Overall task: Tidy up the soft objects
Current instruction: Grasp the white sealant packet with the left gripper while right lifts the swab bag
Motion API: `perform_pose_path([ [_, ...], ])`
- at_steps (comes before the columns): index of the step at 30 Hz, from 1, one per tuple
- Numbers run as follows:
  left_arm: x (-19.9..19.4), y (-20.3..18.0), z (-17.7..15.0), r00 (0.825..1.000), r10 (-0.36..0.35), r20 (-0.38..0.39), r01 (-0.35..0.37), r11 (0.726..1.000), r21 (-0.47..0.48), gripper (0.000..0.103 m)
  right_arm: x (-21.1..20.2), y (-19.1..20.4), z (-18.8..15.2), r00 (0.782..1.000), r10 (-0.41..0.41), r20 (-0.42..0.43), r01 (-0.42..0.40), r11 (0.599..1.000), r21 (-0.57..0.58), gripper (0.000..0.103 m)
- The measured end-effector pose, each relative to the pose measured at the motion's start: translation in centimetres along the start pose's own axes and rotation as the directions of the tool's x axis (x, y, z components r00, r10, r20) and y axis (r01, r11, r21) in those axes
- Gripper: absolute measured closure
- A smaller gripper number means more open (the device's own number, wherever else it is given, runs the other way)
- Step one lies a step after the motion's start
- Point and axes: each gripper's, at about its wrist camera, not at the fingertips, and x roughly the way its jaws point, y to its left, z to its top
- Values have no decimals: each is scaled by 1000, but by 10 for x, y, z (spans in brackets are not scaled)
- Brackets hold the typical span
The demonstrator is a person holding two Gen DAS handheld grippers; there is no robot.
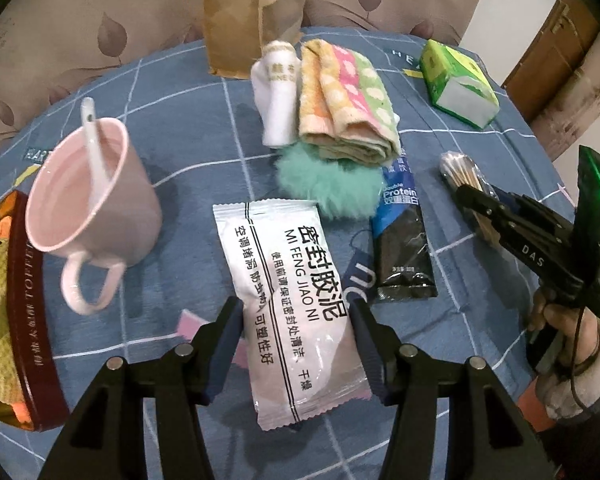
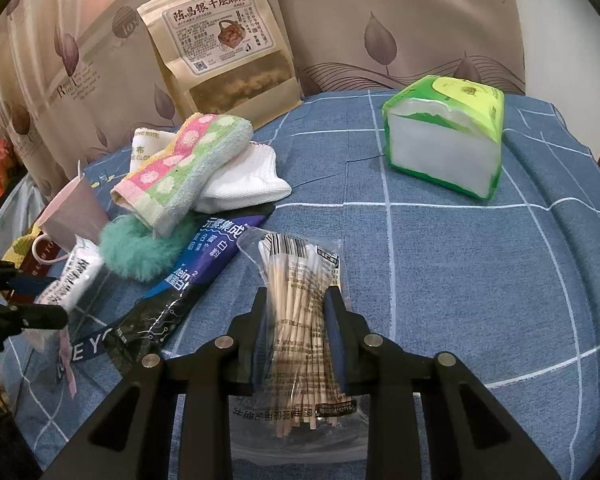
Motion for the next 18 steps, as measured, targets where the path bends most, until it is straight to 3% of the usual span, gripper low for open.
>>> perform_pose_path([
  [11, -36, 38, -6, 995, 64, 73, -63, 998, -24, 47, 1, 3, 0, 1000, -19, -2, 19, 1000, -14, 78],
  [18, -74, 95, -13, 979, 161, 129, -148, 984, -104, 47, 2, 4, 0, 1000, -27, -3, 27, 999, -21, 78],
])
